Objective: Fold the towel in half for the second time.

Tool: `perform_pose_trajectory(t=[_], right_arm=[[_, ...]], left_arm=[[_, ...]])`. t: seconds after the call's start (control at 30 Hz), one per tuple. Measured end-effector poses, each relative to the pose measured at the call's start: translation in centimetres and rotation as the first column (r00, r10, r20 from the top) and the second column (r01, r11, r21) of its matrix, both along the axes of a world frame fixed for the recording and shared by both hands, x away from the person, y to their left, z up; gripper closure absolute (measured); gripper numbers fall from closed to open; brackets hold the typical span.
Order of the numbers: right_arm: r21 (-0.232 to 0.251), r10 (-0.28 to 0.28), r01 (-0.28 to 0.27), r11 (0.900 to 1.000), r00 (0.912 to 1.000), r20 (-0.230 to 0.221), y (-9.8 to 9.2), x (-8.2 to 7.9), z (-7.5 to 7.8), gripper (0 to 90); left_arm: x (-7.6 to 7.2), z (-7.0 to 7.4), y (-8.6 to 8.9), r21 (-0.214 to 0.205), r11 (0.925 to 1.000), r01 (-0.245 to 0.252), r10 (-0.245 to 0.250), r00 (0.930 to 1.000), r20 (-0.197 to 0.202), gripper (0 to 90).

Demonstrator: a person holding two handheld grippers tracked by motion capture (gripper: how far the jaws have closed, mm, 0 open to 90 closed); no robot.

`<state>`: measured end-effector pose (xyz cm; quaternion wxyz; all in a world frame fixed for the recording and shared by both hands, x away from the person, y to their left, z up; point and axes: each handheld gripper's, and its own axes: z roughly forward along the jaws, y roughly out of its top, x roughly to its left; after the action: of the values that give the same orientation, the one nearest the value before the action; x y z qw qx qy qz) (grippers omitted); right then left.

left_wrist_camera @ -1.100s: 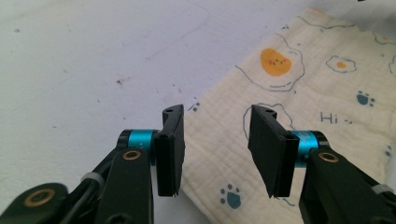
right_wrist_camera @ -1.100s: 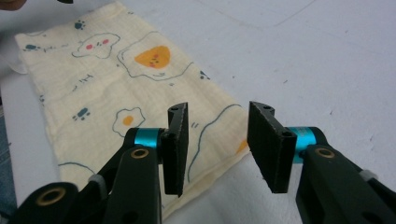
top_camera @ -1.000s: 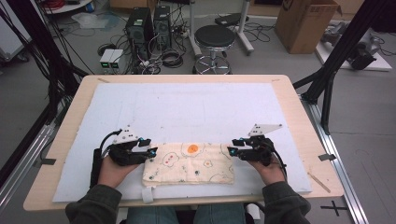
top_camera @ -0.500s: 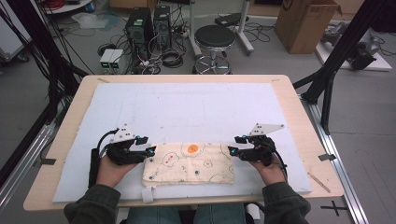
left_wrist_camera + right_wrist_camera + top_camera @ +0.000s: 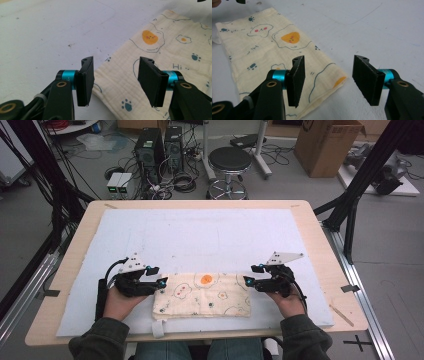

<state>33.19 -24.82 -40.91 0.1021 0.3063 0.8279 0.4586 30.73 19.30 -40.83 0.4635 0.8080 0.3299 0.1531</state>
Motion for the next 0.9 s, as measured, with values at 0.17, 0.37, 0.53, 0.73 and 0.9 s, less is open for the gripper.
perform_pose_trajectory(t=[0.17, 0.37, 0.53, 0.73, 0.9], right_arm=[[0.000, -0.006, 0.006, 1.0000, 1.0000, 0.000, 0.0, 0.1, 0.0, 43.7], [0.002, -0.006, 0.006, 1.0000, 1.0000, 0.007, 0.1, 0.3, 0.1, 46.1], [-0.005, -0.013, 0.013, 0.9999, 0.9999, 0.002, 0.3, 1.3, 0.1, 49.5], [-0.010, -0.019, 0.019, 0.9998, 0.9993, -0.033, 0.3, 3.0, -0.4, 56.4], [-0.012, -0.021, 0.020, 0.9997, 0.9961, -0.085, 0.4, 4.2, -1.3, 60.3]], left_arm=[[0.1, -0.1, 0.0, 0.011, 0.9999, 0.001, -0.001, 1.0000, -0.001, 46.6], [0.2, -0.2, -0.1, 0.019, 0.9998, -0.007, 0.007, 1.0000, -0.003, 46.3], [1.4, -0.7, -0.1, 0.041, 0.9978, -0.052, 0.052, 0.9985, -0.015, 49.2], [2.9, -1.3, -0.4, 0.040, 0.9949, -0.092, 0.094, 0.9952, -0.030, 56.1], [3.6, -1.8, -0.9, 0.064, 0.9947, -0.080, 0.084, 0.9943, -0.066, 61.0]])
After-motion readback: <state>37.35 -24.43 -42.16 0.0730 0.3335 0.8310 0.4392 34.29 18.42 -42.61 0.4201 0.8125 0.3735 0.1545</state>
